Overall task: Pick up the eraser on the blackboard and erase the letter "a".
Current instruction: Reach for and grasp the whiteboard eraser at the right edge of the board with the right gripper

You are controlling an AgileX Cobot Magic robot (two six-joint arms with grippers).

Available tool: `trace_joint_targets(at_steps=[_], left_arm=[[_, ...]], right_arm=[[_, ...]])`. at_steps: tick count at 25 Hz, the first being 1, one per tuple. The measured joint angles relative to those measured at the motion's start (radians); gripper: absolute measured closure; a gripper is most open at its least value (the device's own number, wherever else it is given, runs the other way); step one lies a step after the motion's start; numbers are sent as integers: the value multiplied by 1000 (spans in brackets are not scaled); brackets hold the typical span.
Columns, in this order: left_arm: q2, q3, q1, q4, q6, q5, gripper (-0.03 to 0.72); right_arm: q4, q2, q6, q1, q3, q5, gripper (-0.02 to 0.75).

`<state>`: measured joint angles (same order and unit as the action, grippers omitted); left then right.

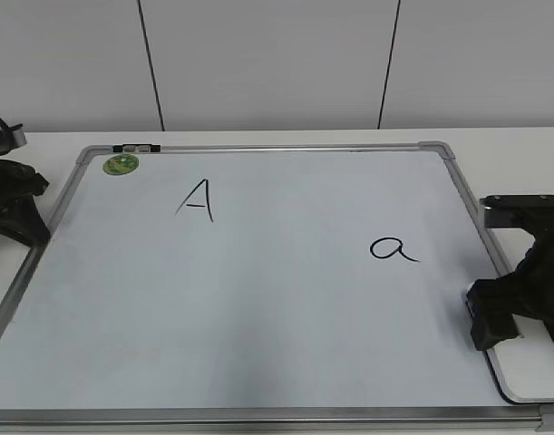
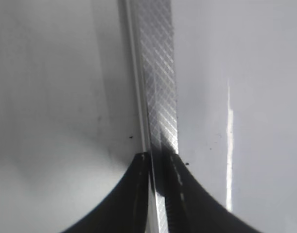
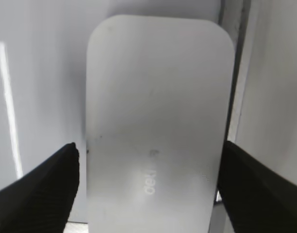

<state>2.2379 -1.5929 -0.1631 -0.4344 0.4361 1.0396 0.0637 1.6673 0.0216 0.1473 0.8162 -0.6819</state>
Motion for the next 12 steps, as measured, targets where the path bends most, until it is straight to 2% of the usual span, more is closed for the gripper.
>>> trace_joint_targets(at_steps=[7, 12], left_arm=[[0, 0, 0, 0, 0, 0, 629], [0, 0, 0, 0, 0, 0, 629]], right_arm=[[0, 42, 5, 0, 0, 13, 79], [2, 49, 11, 0, 0, 13, 145]])
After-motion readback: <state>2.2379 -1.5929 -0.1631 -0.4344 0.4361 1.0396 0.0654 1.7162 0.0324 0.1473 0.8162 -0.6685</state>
